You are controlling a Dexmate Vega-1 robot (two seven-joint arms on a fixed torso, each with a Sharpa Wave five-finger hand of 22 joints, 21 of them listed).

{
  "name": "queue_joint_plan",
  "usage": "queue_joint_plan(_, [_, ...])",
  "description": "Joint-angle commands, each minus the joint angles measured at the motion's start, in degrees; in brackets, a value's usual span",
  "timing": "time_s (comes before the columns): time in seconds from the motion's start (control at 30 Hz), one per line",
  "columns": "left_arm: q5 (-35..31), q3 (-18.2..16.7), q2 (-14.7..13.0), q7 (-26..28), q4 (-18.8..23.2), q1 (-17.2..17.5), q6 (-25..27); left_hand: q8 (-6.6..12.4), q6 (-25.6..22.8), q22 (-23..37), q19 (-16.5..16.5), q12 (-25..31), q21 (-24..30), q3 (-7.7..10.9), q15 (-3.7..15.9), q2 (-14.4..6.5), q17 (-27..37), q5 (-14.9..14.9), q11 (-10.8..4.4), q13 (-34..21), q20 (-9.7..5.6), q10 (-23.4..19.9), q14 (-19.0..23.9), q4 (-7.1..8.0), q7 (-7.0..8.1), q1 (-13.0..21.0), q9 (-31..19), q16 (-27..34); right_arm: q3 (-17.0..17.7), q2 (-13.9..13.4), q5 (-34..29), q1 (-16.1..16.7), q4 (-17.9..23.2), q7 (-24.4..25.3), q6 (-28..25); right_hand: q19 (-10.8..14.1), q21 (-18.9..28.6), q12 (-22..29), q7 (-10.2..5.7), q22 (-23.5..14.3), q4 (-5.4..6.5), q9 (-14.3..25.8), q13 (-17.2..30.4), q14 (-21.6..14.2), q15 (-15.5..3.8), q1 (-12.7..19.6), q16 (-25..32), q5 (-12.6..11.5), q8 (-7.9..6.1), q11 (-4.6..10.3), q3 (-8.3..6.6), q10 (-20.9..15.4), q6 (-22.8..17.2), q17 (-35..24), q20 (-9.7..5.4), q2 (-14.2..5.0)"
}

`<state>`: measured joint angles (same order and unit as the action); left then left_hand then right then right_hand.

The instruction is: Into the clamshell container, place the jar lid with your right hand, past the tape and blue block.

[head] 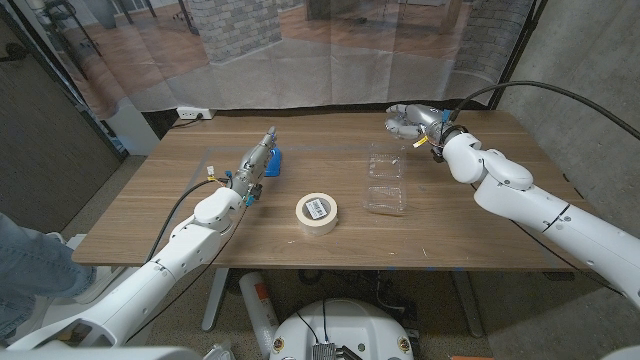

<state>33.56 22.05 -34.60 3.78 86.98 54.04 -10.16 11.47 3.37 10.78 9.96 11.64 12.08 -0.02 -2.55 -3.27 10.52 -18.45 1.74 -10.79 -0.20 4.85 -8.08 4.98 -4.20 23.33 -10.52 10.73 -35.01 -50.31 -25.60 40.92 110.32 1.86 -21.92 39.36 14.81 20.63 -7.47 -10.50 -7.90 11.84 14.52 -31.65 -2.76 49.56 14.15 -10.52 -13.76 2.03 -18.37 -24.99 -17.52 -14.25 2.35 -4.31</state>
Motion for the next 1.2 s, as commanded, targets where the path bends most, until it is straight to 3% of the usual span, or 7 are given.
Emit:
queue_joint_plan(0.03, [0.07, 0.03, 0.1, -0.26, -0.5, -0.43, -0.17, -0.06, -0.39, 0.11, 1.75, 0.07, 0.11, -0.34, -0.06, -0.5, 0.19, 0.18, 0.38, -0.1, -0.39, 0.29, 0.14, 0.09, -0.04, 0.17, -0.33, 0.28, -0.75, 0.83, -1.76, -0.55, -0.61, -0.93, 0.75, 0.41, -0.13, -0.1, 0.1, -0.2, -0.07, 0.26, 0.14, -0.38, -2.87, 0.73, -0.25, -0.08, 0.15, 0.02, -0.45, -0.13, -0.65, -0.17, -0.24, -0.18])
queue_joint_plan(1.2, [-0.16, -0.6, -1.0, 0.22, 1.24, -0.24, 0.45, -0.07, -0.37, 0.1, 1.92, 0.12, 0.03, -0.62, -0.15, -0.65, 0.19, 0.22, 0.27, -0.1, -0.42, 0.19, 0.01, 0.04, -0.12, 0.32, -0.33, 0.22, -2.79, 3.73, -3.01, -1.88, -4.37, -1.91, 2.67, 0.52, -0.58, -0.01, -0.07, -0.23, -0.16, 0.29, 0.24, -0.69, -3.1, 1.03, -0.42, -0.15, 0.12, 0.28, -0.81, -0.69, -1.4, -0.27, -0.36, -0.23])
